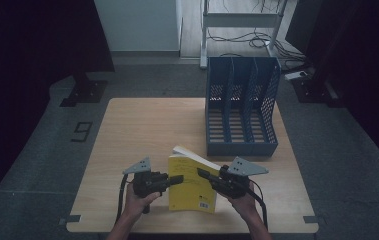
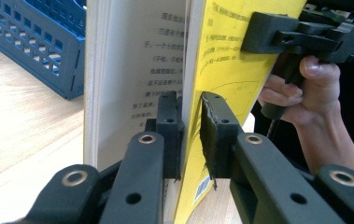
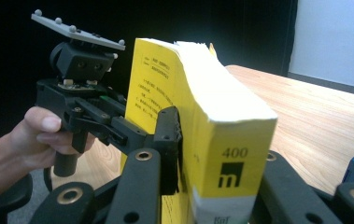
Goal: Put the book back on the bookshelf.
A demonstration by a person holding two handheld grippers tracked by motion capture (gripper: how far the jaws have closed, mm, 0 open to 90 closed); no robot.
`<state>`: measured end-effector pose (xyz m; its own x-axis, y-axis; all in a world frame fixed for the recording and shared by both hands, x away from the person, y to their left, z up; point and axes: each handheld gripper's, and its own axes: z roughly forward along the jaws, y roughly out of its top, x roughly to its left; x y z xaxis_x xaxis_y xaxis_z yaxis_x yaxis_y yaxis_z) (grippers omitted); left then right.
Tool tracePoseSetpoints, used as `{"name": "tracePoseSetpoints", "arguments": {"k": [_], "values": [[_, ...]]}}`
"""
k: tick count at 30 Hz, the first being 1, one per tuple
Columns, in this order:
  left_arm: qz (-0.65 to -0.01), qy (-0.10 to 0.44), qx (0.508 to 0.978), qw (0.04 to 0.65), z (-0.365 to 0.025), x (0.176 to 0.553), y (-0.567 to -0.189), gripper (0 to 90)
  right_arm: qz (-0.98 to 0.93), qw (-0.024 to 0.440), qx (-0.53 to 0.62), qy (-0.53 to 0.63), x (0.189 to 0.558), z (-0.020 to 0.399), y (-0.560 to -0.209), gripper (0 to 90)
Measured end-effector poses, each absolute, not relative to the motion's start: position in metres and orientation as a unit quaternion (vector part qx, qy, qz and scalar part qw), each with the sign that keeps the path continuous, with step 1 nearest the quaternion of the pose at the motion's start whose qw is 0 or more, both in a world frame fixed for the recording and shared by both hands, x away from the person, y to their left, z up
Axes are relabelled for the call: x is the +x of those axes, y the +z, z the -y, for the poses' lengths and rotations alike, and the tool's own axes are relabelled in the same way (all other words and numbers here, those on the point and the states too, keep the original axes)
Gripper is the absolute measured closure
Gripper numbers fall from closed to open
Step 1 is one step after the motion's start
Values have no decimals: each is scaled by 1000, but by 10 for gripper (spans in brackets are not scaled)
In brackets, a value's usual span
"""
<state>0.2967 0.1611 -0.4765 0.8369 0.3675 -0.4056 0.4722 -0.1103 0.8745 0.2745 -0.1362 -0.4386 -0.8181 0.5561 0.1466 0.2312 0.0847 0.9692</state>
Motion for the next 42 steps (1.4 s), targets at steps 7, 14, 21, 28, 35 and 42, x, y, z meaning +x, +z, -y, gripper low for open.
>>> {"name": "tracePoseSetpoints", "arguments": {"k": [7,14,21,28,35,42], "values": [[-299,-41,738,604,-162,300,-480,653,-728,130,267,618,273,135,-437,745],[-305,-39,732,608,-161,300,-480,540,-723,140,280,615,270,129,-436,747],[-306,-28,720,622,-166,299,-476,458,-712,160,278,625,264,131,-431,748],[-320,-26,720,615,-168,301,-478,434,-703,182,295,621,261,137,-427,748],[-329,-21,718,613,-169,303,-480,418,-688,189,301,632,260,145,-424,748],[-336,-20,717,611,-172,305,-481,402,-677,200,308,637,258,152,-420,748]]}}
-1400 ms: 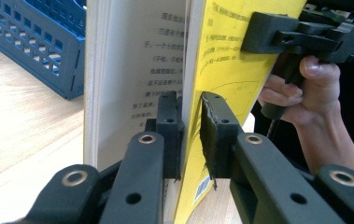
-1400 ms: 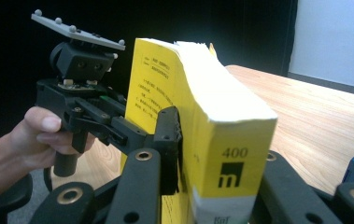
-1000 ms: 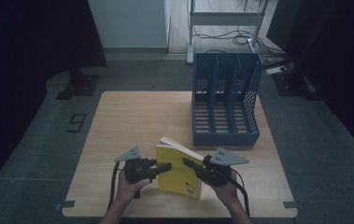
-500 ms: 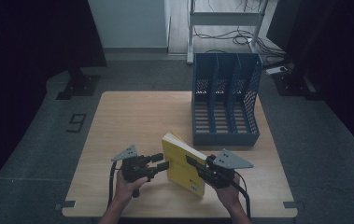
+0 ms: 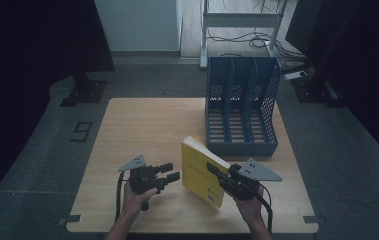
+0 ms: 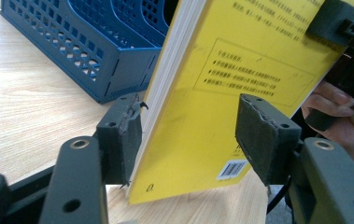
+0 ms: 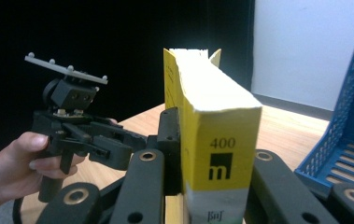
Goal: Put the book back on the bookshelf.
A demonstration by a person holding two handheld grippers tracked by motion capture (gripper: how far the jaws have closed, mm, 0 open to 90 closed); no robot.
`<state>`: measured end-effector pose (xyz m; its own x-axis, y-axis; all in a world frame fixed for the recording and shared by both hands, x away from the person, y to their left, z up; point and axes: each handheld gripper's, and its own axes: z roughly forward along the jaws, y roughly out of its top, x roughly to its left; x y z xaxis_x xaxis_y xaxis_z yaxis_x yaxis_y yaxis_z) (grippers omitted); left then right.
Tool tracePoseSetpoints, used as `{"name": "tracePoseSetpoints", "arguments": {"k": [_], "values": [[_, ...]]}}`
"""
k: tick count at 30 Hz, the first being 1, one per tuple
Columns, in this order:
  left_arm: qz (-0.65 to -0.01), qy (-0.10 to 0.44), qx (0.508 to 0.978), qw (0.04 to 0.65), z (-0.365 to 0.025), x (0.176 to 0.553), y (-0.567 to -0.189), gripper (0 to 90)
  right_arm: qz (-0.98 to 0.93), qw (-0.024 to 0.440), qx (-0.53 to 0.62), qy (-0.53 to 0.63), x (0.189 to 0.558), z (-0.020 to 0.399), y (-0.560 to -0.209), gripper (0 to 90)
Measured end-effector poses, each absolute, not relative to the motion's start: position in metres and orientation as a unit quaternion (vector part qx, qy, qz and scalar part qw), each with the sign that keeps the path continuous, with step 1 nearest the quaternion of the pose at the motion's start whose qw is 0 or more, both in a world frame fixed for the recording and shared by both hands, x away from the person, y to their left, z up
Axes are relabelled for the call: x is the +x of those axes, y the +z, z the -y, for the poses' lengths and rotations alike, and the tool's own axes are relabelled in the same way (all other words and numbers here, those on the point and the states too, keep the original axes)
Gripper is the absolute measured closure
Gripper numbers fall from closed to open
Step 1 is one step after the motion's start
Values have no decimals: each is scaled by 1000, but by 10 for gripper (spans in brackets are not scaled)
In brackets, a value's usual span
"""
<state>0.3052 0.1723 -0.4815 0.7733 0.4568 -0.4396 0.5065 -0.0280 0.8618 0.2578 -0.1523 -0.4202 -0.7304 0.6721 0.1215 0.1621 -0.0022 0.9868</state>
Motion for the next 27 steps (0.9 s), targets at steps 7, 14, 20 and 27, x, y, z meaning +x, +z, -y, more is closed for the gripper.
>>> {"name": "tracePoseSetpoints", "arguments": {"k": [7,14,20,27], "values": [[-349,-16,728,590,-171,307,-484,403,-670,208,310,641,256,157,-417,748],[-353,-13,731,584,-170,307,-486,402,-665,215,313,643,254,159,-416,748],[-362,-11,729,581,-172,308,-486,402,-657,220,321,645,254,160,-416,748],[-368,-12,731,574,-173,310,-488,399,-648,223,324,652,253,161,-414,748]]}}
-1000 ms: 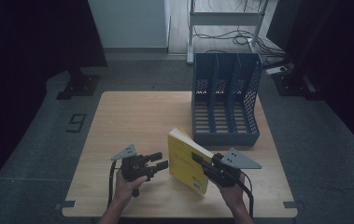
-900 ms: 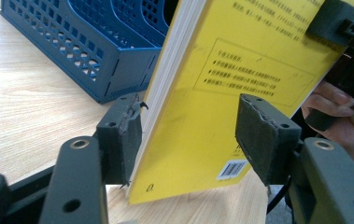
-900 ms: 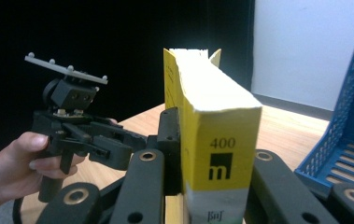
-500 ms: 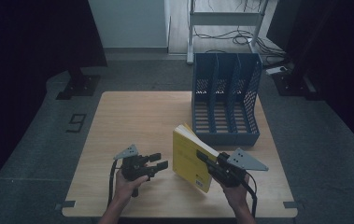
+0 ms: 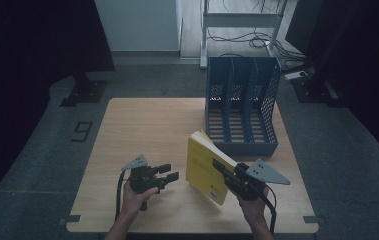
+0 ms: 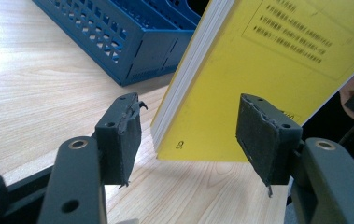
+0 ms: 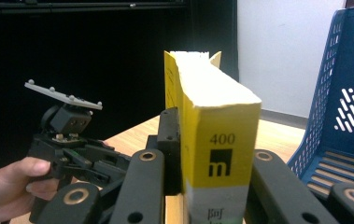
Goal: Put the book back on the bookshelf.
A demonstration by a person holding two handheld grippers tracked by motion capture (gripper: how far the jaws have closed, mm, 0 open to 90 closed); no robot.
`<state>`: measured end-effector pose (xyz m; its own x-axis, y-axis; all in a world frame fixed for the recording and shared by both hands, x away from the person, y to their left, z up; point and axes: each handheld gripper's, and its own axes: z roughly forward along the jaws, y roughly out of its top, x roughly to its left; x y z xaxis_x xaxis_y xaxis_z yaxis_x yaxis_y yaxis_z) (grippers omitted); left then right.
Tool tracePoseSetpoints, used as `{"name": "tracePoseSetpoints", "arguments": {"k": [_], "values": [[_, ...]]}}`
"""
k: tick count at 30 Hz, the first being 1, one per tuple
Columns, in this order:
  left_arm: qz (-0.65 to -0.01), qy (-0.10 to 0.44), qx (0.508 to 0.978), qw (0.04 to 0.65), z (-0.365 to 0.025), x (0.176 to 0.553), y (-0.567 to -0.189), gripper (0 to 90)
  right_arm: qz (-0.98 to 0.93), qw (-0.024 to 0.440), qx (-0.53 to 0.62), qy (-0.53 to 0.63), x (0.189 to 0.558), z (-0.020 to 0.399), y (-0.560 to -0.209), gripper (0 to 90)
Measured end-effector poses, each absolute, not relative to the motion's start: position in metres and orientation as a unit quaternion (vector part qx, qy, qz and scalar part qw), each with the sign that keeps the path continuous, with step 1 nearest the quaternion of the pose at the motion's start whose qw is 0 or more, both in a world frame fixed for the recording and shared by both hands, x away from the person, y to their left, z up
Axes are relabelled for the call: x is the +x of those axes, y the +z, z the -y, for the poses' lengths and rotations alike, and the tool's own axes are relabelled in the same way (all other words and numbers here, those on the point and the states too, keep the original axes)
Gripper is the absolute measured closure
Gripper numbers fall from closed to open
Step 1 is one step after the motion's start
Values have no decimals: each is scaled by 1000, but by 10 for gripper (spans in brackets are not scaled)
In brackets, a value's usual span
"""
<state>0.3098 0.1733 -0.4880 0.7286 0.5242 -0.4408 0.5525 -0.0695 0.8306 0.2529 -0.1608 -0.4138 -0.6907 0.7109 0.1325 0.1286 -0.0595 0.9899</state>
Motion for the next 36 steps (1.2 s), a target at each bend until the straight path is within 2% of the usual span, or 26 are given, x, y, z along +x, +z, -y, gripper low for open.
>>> {"name": "tracePoseSetpoints", "arguments": {"k": [15,28,36], "values": [[-389,-17,725,568,-183,312,-487,393,-648,232,326,648,254,159,-404,748],[-391,-43,732,556,-179,310,-485,380,-619,252,345,659,262,169,-383,748],[-396,-40,731,554,-182,312,-486,380,-611,253,351,663,270,174,-374,748]]}}
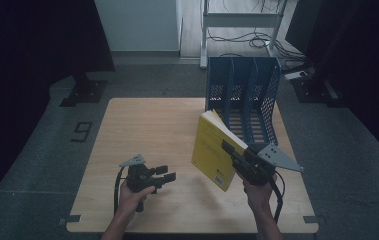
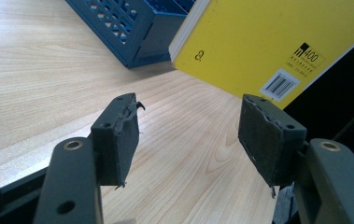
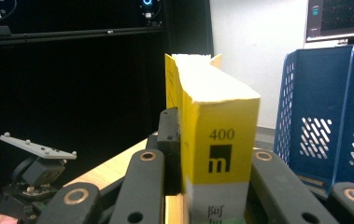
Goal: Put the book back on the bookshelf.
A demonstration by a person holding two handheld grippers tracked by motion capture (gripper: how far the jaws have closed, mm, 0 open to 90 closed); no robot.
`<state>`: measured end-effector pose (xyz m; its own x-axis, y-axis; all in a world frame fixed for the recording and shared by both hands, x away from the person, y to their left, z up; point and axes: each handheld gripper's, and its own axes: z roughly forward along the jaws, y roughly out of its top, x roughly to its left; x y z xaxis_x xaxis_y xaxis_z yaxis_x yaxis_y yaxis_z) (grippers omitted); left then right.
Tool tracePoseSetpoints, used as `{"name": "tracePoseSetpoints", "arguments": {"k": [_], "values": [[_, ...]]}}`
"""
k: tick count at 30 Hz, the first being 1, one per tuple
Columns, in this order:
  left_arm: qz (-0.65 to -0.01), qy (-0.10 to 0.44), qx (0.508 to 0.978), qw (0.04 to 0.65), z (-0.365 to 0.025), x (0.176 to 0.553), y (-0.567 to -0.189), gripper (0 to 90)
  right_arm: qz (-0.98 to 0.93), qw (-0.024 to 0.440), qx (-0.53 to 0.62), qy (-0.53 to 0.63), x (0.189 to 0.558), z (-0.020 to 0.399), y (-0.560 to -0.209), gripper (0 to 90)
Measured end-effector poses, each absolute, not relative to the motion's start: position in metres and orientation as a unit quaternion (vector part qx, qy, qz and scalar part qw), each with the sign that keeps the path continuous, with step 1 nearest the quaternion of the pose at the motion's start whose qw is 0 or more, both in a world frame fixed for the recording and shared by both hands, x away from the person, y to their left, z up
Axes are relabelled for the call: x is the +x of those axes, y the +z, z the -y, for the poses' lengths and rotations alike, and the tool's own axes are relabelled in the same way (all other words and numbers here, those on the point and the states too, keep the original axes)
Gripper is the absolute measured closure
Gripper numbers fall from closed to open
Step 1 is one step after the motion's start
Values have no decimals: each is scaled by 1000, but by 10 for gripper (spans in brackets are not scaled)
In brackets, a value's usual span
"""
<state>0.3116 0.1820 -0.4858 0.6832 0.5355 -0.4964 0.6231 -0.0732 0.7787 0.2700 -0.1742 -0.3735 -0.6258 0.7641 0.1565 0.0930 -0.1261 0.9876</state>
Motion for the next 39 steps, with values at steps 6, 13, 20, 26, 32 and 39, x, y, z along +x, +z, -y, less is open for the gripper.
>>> {"name": "tracePoseSetpoints", "arguments": {"k": [6,13,20,26,32,39], "values": [[-399,-37,729,554,-184,312,-485,380,-603,258,348,670,273,176,-360,748],[-403,-36,728,553,-185,312,-486,381,-596,270,353,669,277,181,-346,748],[-406,-27,728,552,-185,312,-486,382,-588,280,361,668,283,186,-338,748],[-408,-26,726,553,-186,312,-487,383,-580,284,366,670,287,188,-333,748],[-409,-29,727,550,-186,313,-488,382,-578,292,368,667,294,188,-327,748],[-410,-31,729,547,-186,313,-489,382,-577,297,372,664,302,189,-322,748]]}}
